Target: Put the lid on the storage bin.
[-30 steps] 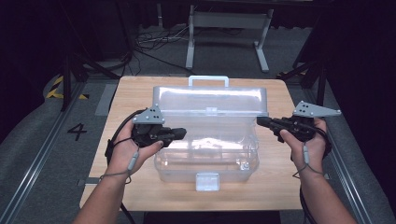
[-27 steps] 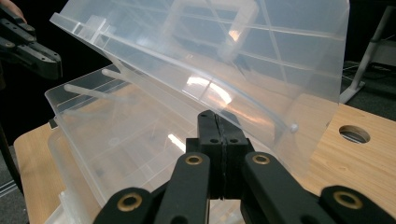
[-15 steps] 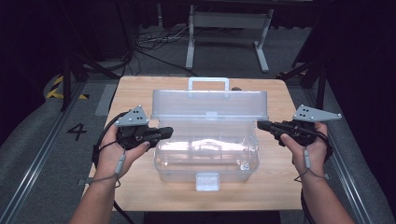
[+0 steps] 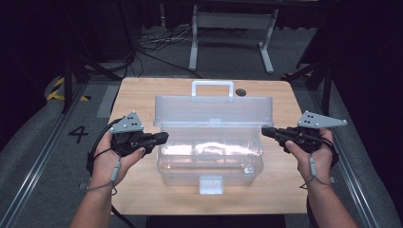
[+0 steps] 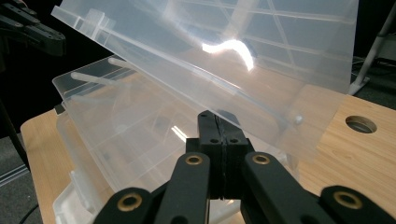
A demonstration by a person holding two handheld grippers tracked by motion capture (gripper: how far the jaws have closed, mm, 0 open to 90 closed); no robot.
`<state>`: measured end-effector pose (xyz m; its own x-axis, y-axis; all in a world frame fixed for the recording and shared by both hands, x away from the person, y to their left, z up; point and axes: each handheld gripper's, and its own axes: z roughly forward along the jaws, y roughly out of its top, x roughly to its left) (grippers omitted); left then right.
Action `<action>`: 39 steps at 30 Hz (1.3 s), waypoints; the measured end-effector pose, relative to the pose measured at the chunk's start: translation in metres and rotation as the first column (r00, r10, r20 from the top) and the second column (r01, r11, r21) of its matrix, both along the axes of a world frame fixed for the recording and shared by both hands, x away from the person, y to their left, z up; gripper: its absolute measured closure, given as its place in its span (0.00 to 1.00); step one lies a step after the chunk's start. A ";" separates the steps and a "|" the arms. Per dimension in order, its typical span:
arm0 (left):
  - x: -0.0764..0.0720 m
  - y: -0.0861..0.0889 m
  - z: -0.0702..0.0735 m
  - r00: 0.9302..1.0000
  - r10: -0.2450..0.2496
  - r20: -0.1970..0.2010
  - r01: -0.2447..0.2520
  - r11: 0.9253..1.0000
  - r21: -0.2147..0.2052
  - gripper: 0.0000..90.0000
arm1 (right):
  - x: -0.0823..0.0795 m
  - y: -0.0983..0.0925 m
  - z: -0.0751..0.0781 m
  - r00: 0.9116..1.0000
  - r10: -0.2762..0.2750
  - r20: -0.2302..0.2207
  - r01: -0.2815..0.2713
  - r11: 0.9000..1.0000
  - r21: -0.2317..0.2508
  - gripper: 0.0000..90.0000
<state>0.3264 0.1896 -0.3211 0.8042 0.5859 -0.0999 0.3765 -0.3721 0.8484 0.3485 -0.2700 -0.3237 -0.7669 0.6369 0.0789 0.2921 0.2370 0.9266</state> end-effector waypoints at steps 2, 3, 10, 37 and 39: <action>-0.002 0.005 -0.004 1.000 0.010 -0.008 -0.010 1.000 0.003 0.95 | -0.002 0.000 -0.001 1.000 0.001 -0.002 -0.001 1.000 -0.006 1.00; -0.002 0.007 -0.005 1.000 0.011 -0.014 -0.011 1.000 0.004 0.95 | -0.002 0.000 -0.002 1.000 0.002 -0.001 -0.002 1.000 -0.006 1.00; -0.005 0.017 -0.007 0.999 0.036 -0.021 -0.036 0.999 0.010 0.96 | -0.006 0.000 -0.007 1.000 0.006 -0.010 -0.006 1.000 -0.006 1.00; -0.002 0.029 -0.020 0.996 0.066 -0.066 -0.065 0.998 0.021 0.96 | -0.021 -0.002 -0.016 0.999 0.022 -0.040 -0.026 0.995 -0.096 1.00; -0.002 0.028 -0.020 0.996 0.064 -0.064 -0.063 0.998 0.020 0.96 | -0.021 -0.002 -0.016 0.999 0.026 -0.042 -0.030 0.994 -0.100 1.00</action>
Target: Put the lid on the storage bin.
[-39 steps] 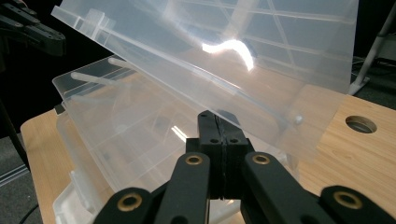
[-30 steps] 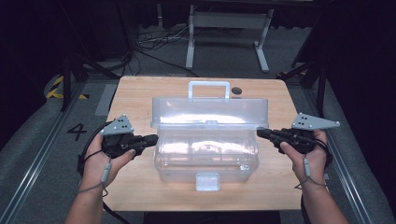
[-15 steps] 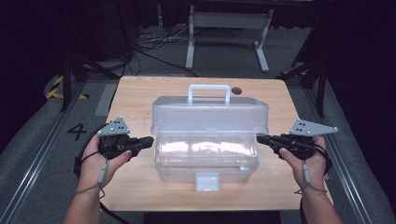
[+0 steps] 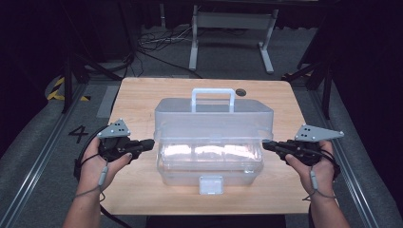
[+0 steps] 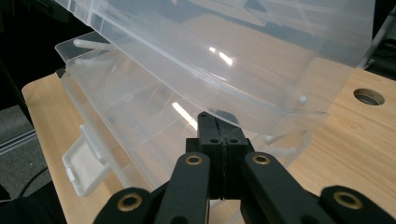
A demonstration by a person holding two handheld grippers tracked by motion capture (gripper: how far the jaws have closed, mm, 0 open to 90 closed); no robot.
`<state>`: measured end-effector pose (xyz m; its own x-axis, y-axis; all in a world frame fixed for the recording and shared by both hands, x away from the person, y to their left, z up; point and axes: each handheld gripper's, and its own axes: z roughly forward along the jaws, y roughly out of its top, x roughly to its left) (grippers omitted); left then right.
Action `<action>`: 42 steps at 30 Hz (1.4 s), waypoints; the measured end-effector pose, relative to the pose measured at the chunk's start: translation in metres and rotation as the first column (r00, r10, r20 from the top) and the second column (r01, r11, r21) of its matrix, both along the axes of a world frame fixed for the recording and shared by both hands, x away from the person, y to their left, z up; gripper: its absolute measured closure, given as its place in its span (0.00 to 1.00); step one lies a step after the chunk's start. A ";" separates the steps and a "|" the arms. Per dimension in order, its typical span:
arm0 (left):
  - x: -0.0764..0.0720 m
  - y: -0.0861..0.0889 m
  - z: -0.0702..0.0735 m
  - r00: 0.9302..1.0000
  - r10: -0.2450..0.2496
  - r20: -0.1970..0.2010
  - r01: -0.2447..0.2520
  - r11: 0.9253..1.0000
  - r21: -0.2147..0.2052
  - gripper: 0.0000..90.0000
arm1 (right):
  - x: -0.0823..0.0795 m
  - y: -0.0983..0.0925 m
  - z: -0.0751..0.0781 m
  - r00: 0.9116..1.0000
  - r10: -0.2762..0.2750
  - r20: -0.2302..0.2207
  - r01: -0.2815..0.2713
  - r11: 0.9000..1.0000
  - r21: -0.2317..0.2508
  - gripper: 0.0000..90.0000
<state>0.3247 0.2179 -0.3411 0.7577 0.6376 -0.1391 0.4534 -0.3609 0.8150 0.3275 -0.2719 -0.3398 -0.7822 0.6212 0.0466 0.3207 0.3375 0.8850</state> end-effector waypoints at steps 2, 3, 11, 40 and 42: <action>0.001 -0.001 -0.001 1.000 -0.006 0.002 0.006 1.000 0.004 0.97 | -0.001 0.000 -0.001 1.000 0.002 -0.006 -0.002 1.000 -0.019 1.00; 0.001 -0.001 -0.001 1.000 -0.010 -0.002 0.010 1.000 0.006 0.96 | -0.001 0.000 -0.001 1.000 0.003 -0.007 -0.003 1.000 -0.022 1.00; 0.001 -0.004 -0.002 1.000 -0.012 -0.001 0.012 1.000 0.005 0.97 | -0.003 0.000 -0.002 1.000 0.015 -0.024 -0.016 0.999 -0.046 1.00; -0.002 -0.010 -0.005 0.995 -0.070 -0.067 0.076 0.994 0.085 0.97 | -0.008 -0.001 -0.003 0.994 0.023 -0.103 -0.038 0.987 -0.153 1.00; -0.002 -0.011 -0.005 0.994 -0.074 -0.076 0.081 0.992 0.094 0.97 | -0.007 0.000 -0.003 0.993 0.024 -0.117 -0.043 0.985 -0.164 1.00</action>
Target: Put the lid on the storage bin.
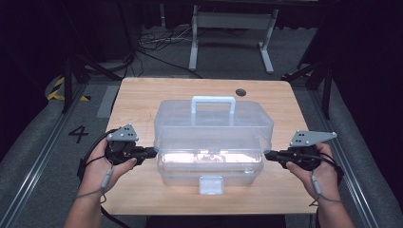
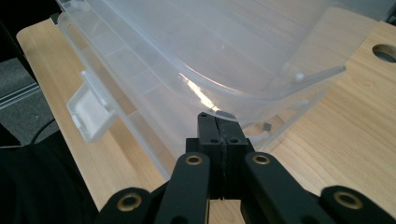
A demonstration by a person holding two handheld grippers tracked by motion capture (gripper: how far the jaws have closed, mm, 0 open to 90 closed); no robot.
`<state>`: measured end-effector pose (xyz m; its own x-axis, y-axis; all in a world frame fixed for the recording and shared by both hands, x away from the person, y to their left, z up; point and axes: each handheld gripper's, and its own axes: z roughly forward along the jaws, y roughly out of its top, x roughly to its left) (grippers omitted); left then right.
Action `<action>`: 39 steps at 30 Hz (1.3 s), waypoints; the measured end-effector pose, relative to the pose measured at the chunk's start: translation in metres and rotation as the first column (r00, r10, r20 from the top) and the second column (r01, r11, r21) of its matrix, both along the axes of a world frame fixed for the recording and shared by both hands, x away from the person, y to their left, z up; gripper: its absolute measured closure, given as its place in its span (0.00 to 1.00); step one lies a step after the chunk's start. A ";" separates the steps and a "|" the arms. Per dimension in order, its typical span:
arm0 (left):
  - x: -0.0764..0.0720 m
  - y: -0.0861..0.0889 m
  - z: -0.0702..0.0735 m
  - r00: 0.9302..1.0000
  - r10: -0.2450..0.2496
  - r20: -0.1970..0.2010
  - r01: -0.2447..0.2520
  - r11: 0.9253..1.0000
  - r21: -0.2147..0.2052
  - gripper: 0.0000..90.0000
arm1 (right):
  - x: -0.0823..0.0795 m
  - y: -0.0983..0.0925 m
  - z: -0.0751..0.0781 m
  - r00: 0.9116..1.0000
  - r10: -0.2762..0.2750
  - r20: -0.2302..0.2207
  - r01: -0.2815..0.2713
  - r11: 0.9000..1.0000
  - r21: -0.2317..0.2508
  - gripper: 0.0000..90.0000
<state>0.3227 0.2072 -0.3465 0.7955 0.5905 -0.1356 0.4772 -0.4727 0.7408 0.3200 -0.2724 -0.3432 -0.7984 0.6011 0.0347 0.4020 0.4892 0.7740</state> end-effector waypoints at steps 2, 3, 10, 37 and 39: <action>0.000 0.000 0.000 1.000 -0.003 -0.002 0.003 1.000 0.005 0.97 | 0.000 0.000 0.000 1.000 -0.001 -0.003 0.001 1.000 -0.005 1.00; 0.000 0.000 -0.001 1.000 -0.010 -0.012 0.010 1.000 0.016 0.97 | 0.000 0.000 -0.001 1.000 0.002 -0.007 -0.002 1.000 -0.022 1.00; -0.001 -0.003 -0.003 0.998 -0.035 -0.048 0.037 0.998 0.043 0.97 | 0.000 0.002 -0.003 0.999 0.009 -0.041 -0.012 0.998 -0.058 1.00; 0.000 -0.009 -0.013 0.986 -0.084 -0.145 0.102 0.988 0.116 0.97 | 0.003 0.007 -0.013 0.990 0.036 -0.135 -0.058 0.985 -0.162 1.00; 0.000 -0.009 -0.014 0.986 -0.083 -0.148 0.101 0.988 0.120 0.97 | 0.003 0.008 -0.014 0.989 0.039 -0.144 -0.064 0.983 -0.173 1.00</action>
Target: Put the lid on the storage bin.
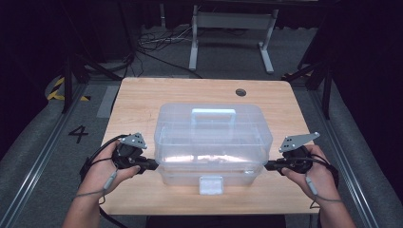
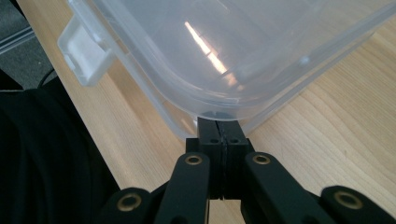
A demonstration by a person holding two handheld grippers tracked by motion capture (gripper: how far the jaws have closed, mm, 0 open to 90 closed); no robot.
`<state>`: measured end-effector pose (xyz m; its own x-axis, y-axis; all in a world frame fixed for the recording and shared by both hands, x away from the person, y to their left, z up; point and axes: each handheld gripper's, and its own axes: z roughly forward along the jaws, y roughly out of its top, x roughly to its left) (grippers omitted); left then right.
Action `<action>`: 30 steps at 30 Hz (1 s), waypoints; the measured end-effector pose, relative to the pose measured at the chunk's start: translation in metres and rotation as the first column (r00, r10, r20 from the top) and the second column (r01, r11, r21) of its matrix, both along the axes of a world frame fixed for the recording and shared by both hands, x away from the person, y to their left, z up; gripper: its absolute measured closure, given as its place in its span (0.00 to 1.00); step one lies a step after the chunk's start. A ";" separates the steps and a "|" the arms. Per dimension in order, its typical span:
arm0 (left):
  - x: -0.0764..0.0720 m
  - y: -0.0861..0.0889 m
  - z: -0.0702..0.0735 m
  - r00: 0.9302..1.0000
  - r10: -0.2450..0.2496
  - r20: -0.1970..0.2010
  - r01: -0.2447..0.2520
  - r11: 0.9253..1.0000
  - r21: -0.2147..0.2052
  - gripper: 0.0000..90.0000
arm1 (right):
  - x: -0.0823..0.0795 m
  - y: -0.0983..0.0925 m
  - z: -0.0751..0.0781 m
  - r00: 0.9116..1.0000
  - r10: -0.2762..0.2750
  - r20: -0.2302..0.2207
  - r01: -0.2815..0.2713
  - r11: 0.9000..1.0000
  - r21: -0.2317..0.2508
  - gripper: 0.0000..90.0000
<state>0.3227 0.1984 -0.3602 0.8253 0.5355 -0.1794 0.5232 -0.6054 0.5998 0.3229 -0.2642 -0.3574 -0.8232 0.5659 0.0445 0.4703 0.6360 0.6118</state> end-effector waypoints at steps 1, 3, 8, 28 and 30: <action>0.000 0.000 0.000 1.000 -0.006 -0.002 0.006 1.000 0.008 0.97 | 0.000 0.000 0.000 1.000 0.001 -0.001 -0.001 1.000 -0.005 1.00; 0.000 0.000 -0.001 1.000 -0.013 -0.006 0.013 1.000 0.015 0.97 | 0.000 0.001 -0.001 1.000 0.001 -0.004 -0.001 1.000 -0.013 1.00; 0.000 -0.001 -0.002 1.000 -0.023 -0.014 0.023 0.999 0.029 0.97 | 0.000 0.002 -0.002 1.000 0.006 -0.017 -0.007 1.000 -0.027 1.00; 0.001 -0.002 -0.006 0.998 -0.045 -0.045 0.048 0.997 0.061 0.97 | 0.001 0.005 -0.007 0.999 0.019 -0.048 -0.023 0.997 -0.070 1.00; 0.001 -0.001 -0.007 0.998 -0.046 -0.047 0.049 0.997 0.061 0.97 | 0.001 0.005 -0.008 0.998 0.018 -0.052 -0.022 0.997 -0.069 0.99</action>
<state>0.3239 0.1970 -0.3669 0.8419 0.5070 -0.1849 0.5187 -0.6658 0.5363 0.3240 -0.2597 -0.3652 -0.8319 0.5528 0.0480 0.4869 0.6859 0.5408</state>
